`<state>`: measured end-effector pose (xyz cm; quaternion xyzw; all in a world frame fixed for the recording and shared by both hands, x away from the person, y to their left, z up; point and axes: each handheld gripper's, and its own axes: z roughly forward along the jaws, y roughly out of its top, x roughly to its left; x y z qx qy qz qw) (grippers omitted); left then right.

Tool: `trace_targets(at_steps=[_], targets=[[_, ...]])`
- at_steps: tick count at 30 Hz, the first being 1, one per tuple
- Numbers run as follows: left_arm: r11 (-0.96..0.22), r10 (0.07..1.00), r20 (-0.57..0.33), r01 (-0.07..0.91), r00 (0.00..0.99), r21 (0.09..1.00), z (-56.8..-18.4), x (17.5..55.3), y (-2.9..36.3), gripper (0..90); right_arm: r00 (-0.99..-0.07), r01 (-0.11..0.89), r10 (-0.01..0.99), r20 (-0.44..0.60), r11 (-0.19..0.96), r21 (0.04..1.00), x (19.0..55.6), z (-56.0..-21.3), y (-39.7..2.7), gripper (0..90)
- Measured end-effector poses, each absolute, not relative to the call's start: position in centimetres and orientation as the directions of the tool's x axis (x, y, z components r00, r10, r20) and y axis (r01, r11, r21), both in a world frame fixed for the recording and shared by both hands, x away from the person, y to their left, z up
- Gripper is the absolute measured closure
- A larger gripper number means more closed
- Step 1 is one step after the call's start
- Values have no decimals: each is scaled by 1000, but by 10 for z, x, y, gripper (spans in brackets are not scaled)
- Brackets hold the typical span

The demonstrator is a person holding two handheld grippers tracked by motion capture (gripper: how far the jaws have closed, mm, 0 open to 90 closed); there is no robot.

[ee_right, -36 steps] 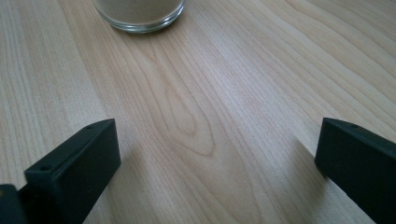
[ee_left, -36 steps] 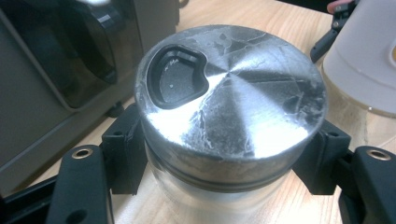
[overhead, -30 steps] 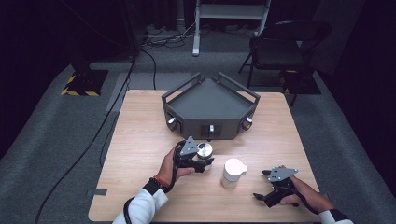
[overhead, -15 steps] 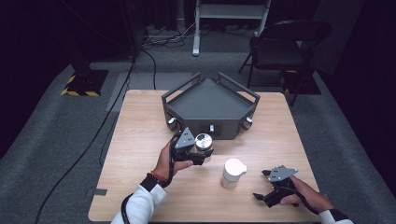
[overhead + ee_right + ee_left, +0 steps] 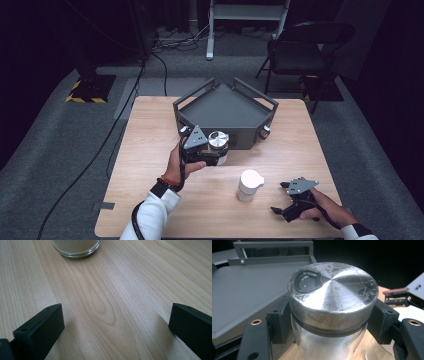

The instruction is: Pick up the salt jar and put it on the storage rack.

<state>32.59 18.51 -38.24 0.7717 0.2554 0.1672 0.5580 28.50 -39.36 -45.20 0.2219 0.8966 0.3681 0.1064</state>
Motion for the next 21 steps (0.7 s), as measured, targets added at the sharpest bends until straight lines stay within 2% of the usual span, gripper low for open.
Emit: trace_targets(at_steps=[21], targets=[[-210, 605, -16, 179, 796, 961, -351, 342, 174, 304, -880, 317, 474, -28, 632, 707, 286, -452, -393, 0]])
